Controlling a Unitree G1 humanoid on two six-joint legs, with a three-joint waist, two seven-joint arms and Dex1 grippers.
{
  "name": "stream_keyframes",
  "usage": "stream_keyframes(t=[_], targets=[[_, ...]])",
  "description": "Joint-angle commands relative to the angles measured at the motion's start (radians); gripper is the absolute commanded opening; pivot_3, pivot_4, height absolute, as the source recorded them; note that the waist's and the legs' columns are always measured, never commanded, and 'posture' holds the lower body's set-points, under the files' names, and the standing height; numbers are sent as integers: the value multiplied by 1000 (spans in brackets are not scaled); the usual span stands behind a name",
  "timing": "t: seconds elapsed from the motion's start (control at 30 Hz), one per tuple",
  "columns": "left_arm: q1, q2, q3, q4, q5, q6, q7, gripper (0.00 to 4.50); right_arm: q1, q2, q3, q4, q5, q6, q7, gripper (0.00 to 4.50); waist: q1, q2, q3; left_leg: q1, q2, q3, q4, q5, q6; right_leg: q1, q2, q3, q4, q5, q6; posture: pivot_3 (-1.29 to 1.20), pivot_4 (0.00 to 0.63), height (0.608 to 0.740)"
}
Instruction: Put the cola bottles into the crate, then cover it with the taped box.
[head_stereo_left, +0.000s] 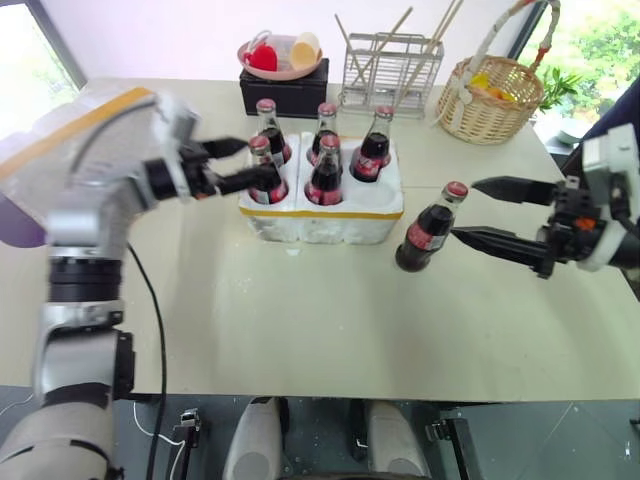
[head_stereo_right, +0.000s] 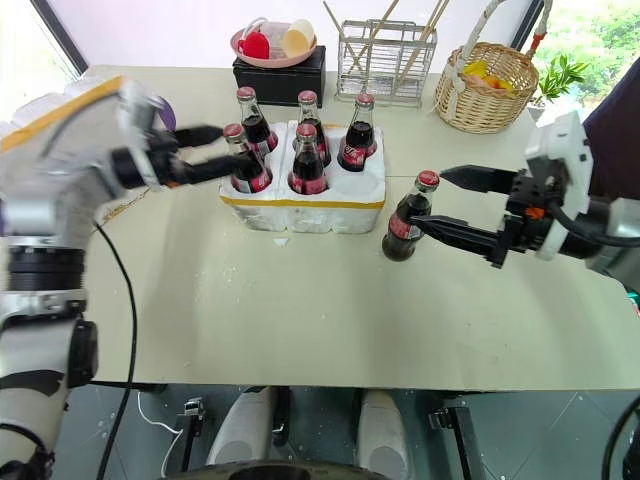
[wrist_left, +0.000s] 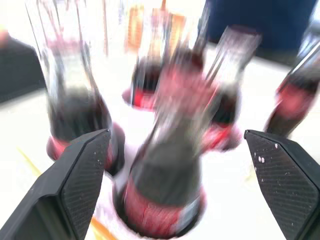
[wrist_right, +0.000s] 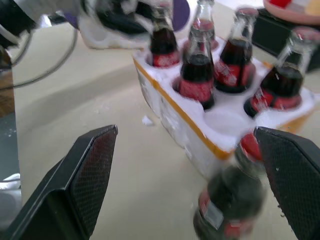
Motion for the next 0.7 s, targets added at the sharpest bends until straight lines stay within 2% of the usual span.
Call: stream_keyframes(t=[0.03,0.13,0.27,0.4,0.5,0.7], targets=[[15,83,107,-172,-189,159,-61,4447,109,4,-123,-47,-17,7,-6,4500,1,0,0,0,0,0,0,0,0,1,0,0,0,0,0,0,150,740],[76,156,119,-308,-290,257,-103,4447,223,53,-157,-70,-31,5,-39,4500,1,0,-1,3,0,0,0,0,0,3,0,0,0,0,0,0,150,740],[223,224,26,-478,-281,238,-159,4447,291,139,-96,-94,-83,-43,-103,4500,-1,1,-1,13,0,0,-1,0,-1,13,0,1,-2,-3,-5,0,150,740],[265,203,-34,-512,-248,193,-131,4447,270,220,2,-72,-140,-82,-174,4500,-1,1,-1,16,0,1,-1,0,-1,15,0,1,-3,-3,-6,0,150,740],[254,182,-64,-519,-244,185,-109,4447,215,288,67,-14,-183,-107,-237,4500,-3,1,-1,16,0,1,-1,0,-1,15,0,1,-3,-3,-6,0,150,740],[233,169,-97,-509,-235,169,-96,4447,76,378,190,117,-255,-161,-271,4500,-9,2,-1,15,0,1,-2,0,0,14,0,2,-3,-3,-6,0,150,740]])
